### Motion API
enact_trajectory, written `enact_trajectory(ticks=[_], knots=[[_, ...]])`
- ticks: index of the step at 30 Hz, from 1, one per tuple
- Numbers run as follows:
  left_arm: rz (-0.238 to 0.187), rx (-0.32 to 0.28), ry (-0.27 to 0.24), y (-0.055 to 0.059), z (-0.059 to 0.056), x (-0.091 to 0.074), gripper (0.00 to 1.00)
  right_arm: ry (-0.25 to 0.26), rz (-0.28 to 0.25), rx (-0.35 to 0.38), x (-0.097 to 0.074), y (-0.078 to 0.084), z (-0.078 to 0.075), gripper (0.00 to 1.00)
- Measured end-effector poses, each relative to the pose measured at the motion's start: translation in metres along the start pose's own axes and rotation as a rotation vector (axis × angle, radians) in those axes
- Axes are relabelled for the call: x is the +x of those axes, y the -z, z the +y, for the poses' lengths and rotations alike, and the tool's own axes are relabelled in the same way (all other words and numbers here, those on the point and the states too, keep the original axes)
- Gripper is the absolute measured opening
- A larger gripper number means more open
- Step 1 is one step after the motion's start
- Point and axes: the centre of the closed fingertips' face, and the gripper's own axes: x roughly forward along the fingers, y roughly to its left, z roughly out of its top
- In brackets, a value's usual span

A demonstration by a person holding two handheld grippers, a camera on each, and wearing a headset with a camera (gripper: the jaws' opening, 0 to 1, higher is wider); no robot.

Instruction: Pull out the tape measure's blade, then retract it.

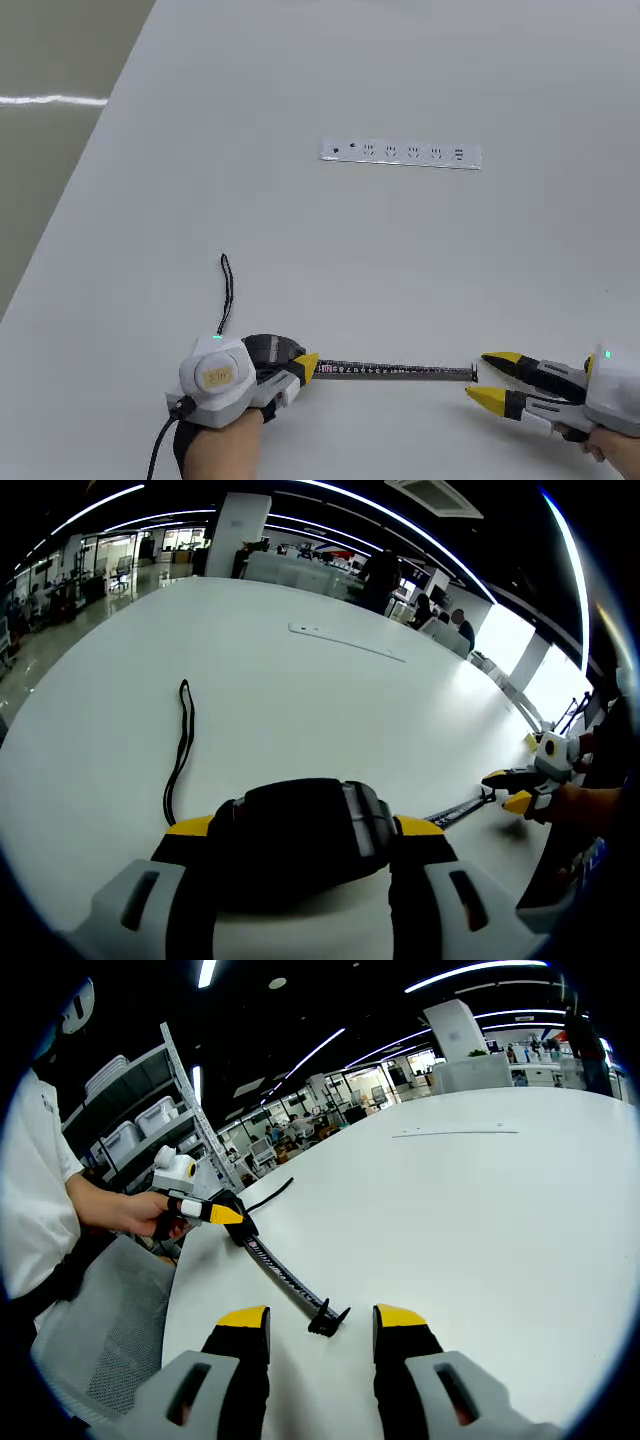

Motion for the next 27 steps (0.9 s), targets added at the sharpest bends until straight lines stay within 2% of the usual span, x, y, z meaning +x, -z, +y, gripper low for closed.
enact_trajectory(ticks=[7,14,27], knots=[[0.002,0.005,-0.001,0.000,0.000,0.000,0.67,-0.030,0.005,0.007,0.002,0.001,-0.004,0.37],[0.003,0.011,-0.003,0.001,0.000,0.001,0.67,-0.074,0.019,0.011,0.007,-0.001,0.009,0.31],[0.005,0.019,-0.002,0.001,0.000,0.001,0.67,-0.108,0.039,0.019,0.009,-0.001,0.009,0.24]])
